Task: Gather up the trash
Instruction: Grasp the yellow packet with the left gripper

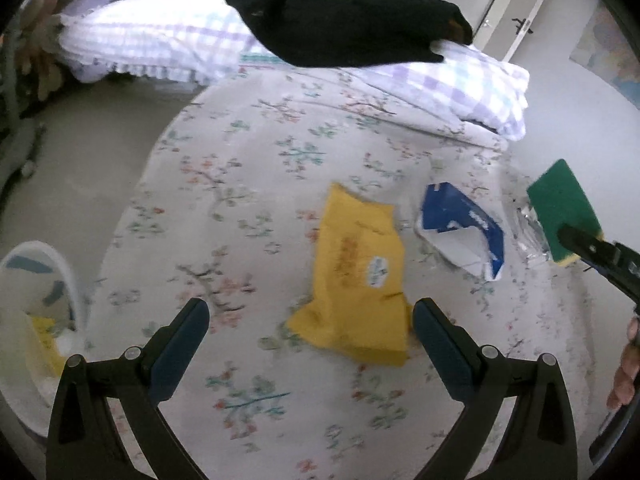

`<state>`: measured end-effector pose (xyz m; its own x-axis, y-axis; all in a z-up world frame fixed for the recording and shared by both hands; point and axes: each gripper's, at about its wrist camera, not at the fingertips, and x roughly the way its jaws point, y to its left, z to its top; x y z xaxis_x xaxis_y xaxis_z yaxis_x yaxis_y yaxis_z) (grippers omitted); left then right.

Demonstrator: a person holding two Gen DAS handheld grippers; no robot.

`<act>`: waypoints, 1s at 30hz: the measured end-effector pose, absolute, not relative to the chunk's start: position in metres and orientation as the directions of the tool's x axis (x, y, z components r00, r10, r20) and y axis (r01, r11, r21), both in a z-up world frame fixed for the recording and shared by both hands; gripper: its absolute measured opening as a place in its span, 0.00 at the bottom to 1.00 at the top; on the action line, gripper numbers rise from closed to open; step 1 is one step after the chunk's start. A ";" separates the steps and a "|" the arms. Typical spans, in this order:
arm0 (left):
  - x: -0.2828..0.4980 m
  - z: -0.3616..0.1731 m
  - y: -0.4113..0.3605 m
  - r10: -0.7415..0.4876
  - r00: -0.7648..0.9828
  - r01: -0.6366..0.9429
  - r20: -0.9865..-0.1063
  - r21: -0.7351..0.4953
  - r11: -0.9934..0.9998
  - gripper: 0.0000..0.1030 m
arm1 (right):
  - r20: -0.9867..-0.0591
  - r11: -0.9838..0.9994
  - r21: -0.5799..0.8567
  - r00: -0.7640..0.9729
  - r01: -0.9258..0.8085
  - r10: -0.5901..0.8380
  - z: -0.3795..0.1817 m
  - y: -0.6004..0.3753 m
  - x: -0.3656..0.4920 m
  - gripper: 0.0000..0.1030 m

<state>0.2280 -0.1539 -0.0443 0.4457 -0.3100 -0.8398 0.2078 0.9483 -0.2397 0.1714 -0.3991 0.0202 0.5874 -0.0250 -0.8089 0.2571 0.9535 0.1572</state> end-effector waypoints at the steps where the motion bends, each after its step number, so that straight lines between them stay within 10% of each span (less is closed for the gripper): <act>1: 0.229 -0.045 -0.157 -0.315 0.445 0.212 -0.838 -0.243 0.946 0.99 | -0.807 0.954 0.153 0.590 0.257 -0.029 0.023 -0.402 0.166 0.28; 30: 0.211 -0.036 -0.171 -0.343 0.486 0.305 -0.804 -0.213 0.928 0.51 | -0.821 0.952 0.196 0.570 0.236 0.028 0.021 -0.437 0.105 0.28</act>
